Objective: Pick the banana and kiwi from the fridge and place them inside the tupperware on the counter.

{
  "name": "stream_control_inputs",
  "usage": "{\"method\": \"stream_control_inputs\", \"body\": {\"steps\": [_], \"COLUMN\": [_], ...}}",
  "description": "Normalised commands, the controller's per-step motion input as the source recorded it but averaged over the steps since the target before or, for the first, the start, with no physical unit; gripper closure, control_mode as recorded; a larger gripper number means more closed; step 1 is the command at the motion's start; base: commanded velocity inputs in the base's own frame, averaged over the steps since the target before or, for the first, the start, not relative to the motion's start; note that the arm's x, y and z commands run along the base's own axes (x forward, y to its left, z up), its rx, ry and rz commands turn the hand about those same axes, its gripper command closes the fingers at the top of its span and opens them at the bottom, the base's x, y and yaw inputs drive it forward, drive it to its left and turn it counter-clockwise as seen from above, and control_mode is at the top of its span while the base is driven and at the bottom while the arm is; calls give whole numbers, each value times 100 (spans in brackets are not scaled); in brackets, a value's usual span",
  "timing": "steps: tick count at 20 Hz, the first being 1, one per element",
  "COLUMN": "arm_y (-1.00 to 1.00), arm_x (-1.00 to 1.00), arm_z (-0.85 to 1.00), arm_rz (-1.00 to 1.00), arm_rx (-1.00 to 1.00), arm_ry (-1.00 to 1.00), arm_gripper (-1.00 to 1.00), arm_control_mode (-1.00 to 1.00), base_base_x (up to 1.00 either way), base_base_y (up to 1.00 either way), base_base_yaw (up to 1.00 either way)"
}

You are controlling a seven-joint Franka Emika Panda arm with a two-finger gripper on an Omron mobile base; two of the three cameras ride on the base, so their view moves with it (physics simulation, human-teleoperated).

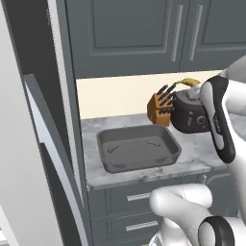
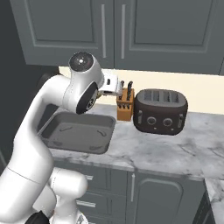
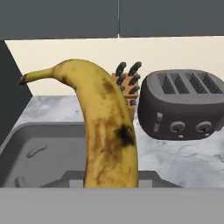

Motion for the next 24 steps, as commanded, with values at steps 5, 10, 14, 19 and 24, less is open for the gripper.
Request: {"method": "stream_control_inputs", "body": {"steps": [5, 10, 14, 19, 24], "arm_y": [30, 43, 40, 32, 25], "arm_x": [6, 26, 32, 36, 30], "arm_z": [-83, -87, -78, -54, -42], "arm_rz": [0, 0, 0, 0, 0], "arm_rx": [0, 0, 0, 0, 0], "arm_ry": [3, 11, 13, 10, 6], "arm_gripper": [100, 100, 100, 100, 100], "arm_control_mode": [-100, -100, -100, -100, -100], "base_base_x": [0, 0, 0, 0, 0], "base_base_y": [0, 0, 0, 0, 0], "base_base_yaw": [0, 0, 0, 0, 0]}}
